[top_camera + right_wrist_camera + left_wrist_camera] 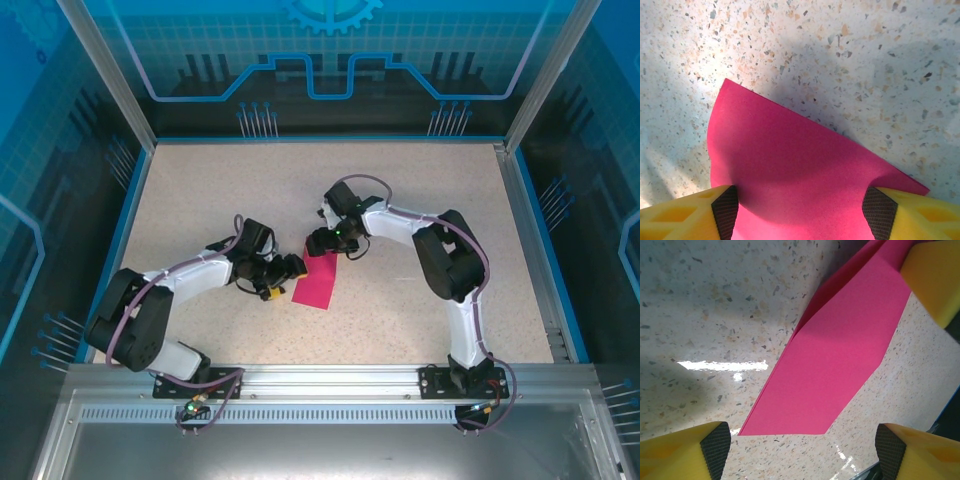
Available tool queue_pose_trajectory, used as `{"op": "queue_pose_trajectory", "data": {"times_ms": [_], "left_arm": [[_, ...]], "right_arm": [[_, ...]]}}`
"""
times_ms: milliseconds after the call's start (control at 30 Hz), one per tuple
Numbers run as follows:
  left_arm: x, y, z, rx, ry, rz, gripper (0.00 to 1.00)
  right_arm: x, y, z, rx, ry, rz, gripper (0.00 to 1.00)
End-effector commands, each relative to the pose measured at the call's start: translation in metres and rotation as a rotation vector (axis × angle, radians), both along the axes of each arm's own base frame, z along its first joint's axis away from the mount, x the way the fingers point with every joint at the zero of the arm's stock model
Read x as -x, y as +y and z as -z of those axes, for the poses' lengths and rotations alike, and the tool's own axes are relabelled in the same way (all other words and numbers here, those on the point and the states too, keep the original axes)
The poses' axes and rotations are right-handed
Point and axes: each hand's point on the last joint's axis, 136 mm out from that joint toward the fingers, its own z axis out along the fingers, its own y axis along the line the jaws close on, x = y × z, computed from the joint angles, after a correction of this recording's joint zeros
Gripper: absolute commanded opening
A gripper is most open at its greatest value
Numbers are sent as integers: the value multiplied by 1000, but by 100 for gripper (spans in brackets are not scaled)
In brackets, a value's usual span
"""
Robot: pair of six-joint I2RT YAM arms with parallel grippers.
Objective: Fold a paper plane with a square sheet of paper (pick it up from the middle)
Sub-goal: Fold the triangle a second time at the center of the table.
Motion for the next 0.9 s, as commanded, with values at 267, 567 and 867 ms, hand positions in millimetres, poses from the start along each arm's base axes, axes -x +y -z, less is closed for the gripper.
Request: {"op": "queue_pose_trajectory", "data": {"times_ms": [267, 567, 867], "left_arm": [[-1, -11, 6, 12, -13, 82, 79], [-19, -23, 2, 45, -49, 95, 71], [-15, -29, 1, 85, -44, 125, 66]], "right_arm": [[21, -24, 48, 3, 160, 25, 69], [21, -30, 53, 21, 167, 35, 66], [22, -31, 56, 22, 176, 39, 65]]}}
